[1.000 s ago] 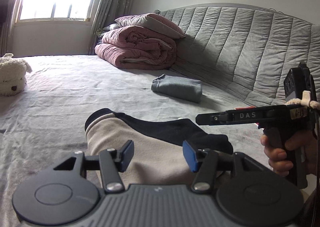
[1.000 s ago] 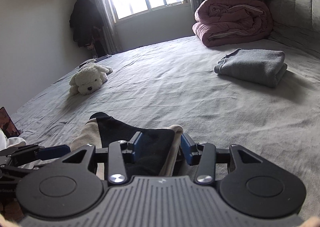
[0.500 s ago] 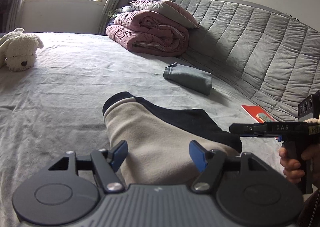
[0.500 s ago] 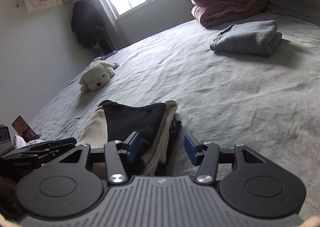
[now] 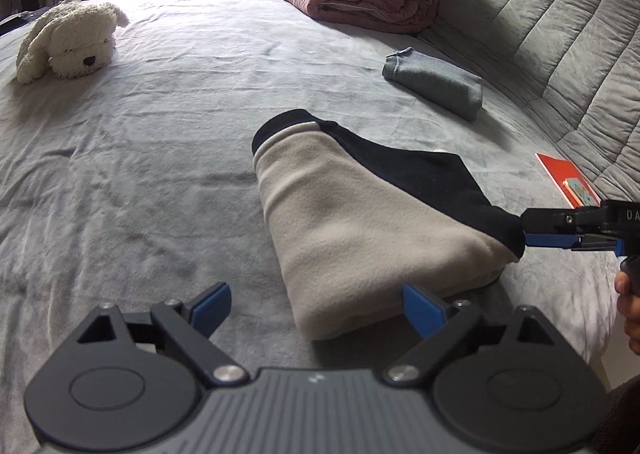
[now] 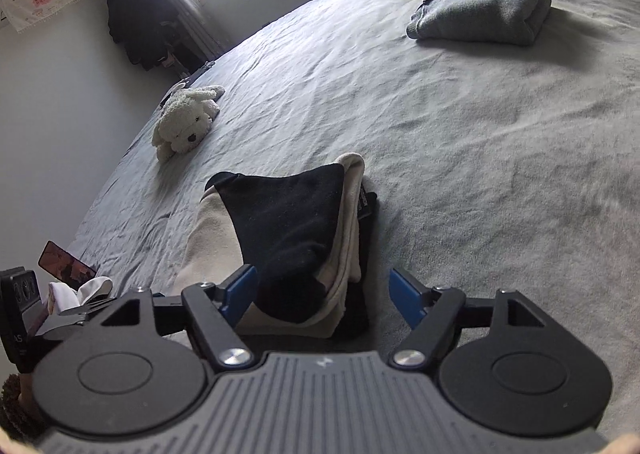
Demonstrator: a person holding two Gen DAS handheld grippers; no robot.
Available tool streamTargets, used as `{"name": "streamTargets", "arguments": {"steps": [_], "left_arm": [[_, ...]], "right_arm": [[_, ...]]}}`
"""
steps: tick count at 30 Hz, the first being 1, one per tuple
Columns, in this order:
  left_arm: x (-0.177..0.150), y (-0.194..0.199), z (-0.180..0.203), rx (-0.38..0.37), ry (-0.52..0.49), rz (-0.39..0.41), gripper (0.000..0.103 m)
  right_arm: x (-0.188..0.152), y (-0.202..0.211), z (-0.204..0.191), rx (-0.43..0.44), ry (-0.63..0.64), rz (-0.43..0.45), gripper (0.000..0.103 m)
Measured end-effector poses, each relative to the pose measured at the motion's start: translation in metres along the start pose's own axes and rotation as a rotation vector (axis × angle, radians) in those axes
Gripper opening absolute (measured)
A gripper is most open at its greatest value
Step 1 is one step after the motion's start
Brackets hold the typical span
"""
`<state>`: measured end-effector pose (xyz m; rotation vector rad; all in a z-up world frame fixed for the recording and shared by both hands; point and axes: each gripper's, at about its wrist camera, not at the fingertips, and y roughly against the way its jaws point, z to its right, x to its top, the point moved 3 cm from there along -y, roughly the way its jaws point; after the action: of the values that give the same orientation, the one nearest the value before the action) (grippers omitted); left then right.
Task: Fold clothes
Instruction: 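Grasp the end of the beige-and-black bundle with both grippers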
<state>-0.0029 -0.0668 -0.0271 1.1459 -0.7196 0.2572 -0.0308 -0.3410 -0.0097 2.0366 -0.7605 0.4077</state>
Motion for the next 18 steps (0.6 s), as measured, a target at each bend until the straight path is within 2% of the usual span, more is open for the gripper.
{"name": "streamTargets", "arguments": {"steps": [10, 12, 15, 18], "left_arm": [[0.000, -0.007, -0.007, 0.001, 0.017, -0.073, 0.100], [0.000, -0.010, -0.011, -0.024, 0.031, -0.097, 0.101], [0.002, -0.015, -0.021, -0.111, 0.100, -0.127, 0.101], [0.003, -0.020, -0.037, -0.199, 0.237, -0.134, 0.101]], "right_arm": [[0.004, -0.010, 0.008, 0.015, -0.145, -0.047, 0.077], [0.003, -0.013, 0.011, 0.023, -0.181, -0.059, 0.077], [0.003, -0.017, 0.018, 0.056, -0.248, -0.082, 0.078], [0.003, -0.023, 0.030, 0.100, -0.350, -0.109, 0.078]]}}
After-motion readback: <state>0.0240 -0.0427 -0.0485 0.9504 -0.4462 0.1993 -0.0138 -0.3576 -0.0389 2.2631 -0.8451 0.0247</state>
